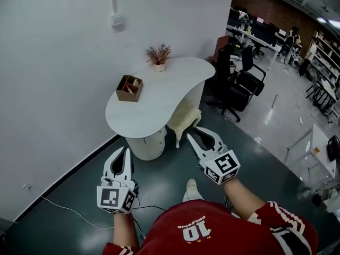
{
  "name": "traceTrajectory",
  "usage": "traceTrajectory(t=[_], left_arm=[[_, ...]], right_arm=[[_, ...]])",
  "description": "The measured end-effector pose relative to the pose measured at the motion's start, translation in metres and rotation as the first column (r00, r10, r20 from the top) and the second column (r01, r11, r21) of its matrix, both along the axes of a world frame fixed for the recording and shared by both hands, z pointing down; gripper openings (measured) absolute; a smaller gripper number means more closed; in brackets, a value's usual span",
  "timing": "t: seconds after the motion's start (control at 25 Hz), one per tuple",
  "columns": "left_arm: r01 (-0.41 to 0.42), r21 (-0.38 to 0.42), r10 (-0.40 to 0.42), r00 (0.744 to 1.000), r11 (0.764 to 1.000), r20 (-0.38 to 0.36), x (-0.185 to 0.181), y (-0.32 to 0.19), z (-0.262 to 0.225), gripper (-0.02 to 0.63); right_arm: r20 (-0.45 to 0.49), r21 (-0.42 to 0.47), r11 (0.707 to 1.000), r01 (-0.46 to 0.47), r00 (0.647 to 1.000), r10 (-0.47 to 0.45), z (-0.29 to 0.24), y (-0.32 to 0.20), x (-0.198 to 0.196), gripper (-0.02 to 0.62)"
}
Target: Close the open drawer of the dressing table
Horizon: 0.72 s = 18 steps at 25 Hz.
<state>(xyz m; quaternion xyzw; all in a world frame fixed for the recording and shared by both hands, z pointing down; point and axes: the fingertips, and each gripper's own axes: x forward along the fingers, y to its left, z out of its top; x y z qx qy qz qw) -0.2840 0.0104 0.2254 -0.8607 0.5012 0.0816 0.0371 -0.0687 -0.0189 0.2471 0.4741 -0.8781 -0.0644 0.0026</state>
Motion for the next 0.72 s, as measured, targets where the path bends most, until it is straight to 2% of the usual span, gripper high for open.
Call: traceTrajectory(t=[0.24,0.52,0.72], left_arm=[[-0.013,0.006,0.013,1.000,1.000,0.013,0.007,-0.001,0.000,0.000],[0.032,-0.006,-0.032,0.999,0.999,0.028,-0.008,0.007,-0.001,0.000],[0.033,-0.044,-0.035,0.999,0.998,-0.037,-0.010,0.009,0.008,0.000]], right_arm=[[0.039,0.053,0.998,-0.038,0.999,0.036,-0.015,0.000,0.009,0.034],[0.098,0.072,0.997,-0.006,0.995,-0.002,-0.034,-0.005,-0.003,0.005],[0.121,0.051,0.998,0.026,0.992,-0.032,-0.036,-0.006,-0.010,0.003]])
